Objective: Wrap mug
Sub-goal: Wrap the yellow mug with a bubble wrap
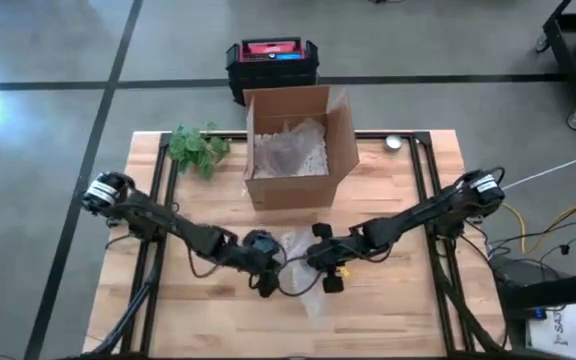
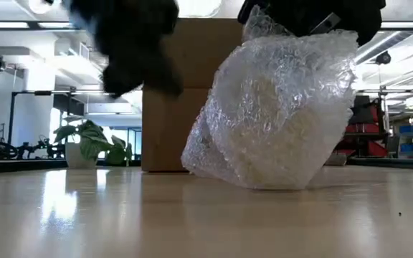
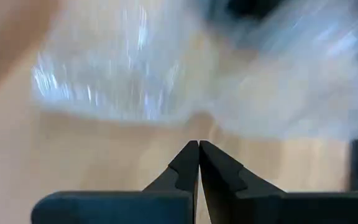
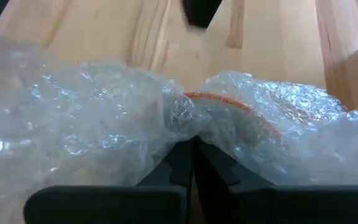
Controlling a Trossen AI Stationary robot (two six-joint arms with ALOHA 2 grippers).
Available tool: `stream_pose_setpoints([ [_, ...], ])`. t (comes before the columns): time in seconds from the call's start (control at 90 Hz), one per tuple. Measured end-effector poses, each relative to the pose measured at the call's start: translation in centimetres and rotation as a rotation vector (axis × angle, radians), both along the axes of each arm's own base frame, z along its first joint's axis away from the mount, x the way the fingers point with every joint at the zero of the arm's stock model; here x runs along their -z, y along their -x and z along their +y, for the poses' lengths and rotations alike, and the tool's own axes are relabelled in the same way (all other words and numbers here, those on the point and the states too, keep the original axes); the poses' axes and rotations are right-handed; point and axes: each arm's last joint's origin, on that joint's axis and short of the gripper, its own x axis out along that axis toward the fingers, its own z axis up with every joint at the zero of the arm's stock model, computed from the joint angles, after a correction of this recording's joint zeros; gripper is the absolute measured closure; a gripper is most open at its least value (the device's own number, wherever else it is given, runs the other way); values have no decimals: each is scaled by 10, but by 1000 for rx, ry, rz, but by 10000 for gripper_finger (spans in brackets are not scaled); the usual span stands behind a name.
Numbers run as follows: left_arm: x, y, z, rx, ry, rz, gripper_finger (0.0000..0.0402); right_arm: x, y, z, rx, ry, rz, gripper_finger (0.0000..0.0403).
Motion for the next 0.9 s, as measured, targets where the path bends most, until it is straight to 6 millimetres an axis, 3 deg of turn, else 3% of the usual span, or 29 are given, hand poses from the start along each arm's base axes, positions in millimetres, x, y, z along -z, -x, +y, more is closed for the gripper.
stream_pose_setpoints([
  [0.144, 13, -20, -9, 39, 7, -134, 401, 0, 0, 0, 3, 3, -5, 403],
  [0.3, -2, -37, -14, 99, -21, -301, 401, 0, 0, 0, 11, -1, -7, 403],
  [0.567, -15, -44, -12, 92, -123, -336, 402, 5, -2, 0, 25, -6, -4, 403],
  [0.9, 2, -46, -8, 40, -159, -273, 401, -5, 1, 1, 44, -10, 37, 403],
])
